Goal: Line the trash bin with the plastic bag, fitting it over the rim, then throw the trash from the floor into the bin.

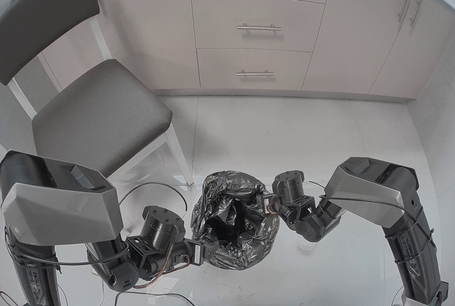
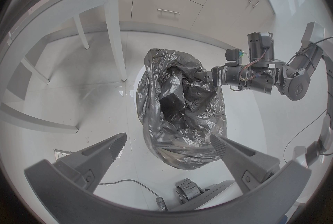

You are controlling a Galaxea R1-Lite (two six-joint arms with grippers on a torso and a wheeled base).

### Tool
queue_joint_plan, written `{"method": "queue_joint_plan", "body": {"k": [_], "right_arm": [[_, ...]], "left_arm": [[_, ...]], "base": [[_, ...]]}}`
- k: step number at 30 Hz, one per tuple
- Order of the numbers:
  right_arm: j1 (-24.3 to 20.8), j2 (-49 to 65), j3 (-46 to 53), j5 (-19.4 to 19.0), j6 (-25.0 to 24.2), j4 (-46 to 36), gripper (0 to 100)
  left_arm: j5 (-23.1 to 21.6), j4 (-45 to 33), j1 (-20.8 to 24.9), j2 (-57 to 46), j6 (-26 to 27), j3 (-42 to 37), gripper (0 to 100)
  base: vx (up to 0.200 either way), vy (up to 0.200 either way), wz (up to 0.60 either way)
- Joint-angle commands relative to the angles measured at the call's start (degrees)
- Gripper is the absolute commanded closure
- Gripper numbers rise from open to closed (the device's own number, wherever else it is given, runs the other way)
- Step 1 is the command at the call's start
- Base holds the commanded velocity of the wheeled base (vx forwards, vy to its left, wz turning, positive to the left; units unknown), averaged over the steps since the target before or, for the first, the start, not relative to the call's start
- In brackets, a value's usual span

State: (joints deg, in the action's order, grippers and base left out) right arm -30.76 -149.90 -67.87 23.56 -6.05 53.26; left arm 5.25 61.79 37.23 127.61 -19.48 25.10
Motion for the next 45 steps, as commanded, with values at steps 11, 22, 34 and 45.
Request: {"method": "queue_joint_plan", "body": {"k": [11,22,34,45], "right_arm": [[0.17,2.77,4.32,4.91,-0.02,-0.7,0],[0.17,4.88,10.03,-0.89,-1.95,5.54,0],[-1.59,6.46,21.46,-9.5,-0.98,26.81,0],[-1.5,7.95,21.28,-9.59,-0.98,27.42,0]], "left_arm": [[0.11,-0.01,-0.05,1.06,-0.12,0.39,0],[2.22,10.72,-3.48,2.12,-1.7,1.88,0],[11.27,10.54,-8.75,8.62,9.2,17.79,0],[11.27,6.32,-11.3,12.93,17.9,24.73,0]], "base": [[0.0,0.0,0.0],[0.0,0.0,0.0],[0.0,0.0,0.0],[0.0,0.0,0.0]]}}
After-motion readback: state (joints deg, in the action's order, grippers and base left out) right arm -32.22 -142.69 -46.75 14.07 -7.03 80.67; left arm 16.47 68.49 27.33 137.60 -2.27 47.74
